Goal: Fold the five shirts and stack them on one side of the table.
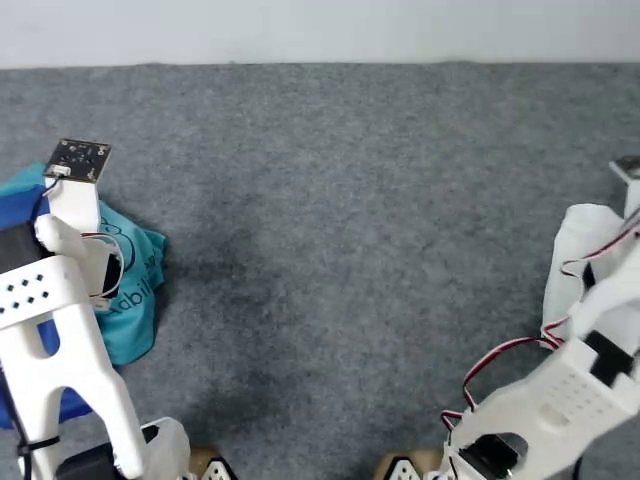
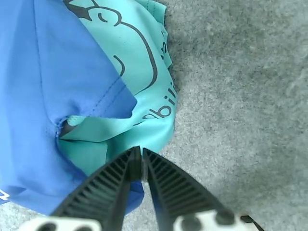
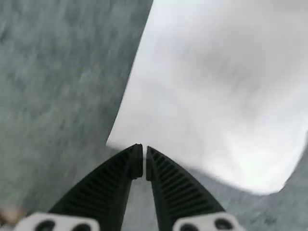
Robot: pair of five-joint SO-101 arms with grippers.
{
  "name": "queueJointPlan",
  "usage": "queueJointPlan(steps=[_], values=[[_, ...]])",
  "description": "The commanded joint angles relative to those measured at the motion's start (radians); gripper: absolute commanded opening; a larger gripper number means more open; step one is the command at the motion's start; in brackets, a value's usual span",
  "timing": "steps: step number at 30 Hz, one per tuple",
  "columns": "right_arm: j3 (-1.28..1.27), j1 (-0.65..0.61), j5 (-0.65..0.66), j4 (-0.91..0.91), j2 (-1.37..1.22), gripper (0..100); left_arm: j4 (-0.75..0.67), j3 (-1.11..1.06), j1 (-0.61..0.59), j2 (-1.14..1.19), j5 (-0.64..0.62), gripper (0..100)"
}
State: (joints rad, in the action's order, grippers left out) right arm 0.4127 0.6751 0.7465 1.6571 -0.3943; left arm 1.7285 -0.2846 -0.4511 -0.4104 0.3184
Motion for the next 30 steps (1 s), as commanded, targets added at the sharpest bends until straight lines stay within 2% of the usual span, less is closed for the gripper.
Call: queueJointPlan(steps=[1, 8, 16, 20, 25, 30], values=[[0.051, -0.033, -0.084, -0.171, 0.002, 0.9, 0.017, 0.004, -0.006, -0.035, 0.005, 1], [0.048, -0.099, -0.232, -0.513, -0.084, 0.9, 0.017, 0.004, -0.008, -0.035, 0.006, 1], [0.052, -0.147, -0.235, -0.73, -0.366, 0.9, 0.017, 0.004, -0.008, -0.035, 0.006, 1], [0.064, -0.143, -0.241, -0.713, -0.384, 0.9, 0.017, 0.004, -0.008, -0.035, 0.006, 1], [0.074, -0.134, -0.242, -0.607, -0.243, 0.9, 0.017, 0.004, -0.005, -0.035, 0.006, 1], [0.074, -0.093, -0.236, -0.615, -0.127, 0.9, 0.017, 0.004, -0.003, -0.035, 0.006, 1]])
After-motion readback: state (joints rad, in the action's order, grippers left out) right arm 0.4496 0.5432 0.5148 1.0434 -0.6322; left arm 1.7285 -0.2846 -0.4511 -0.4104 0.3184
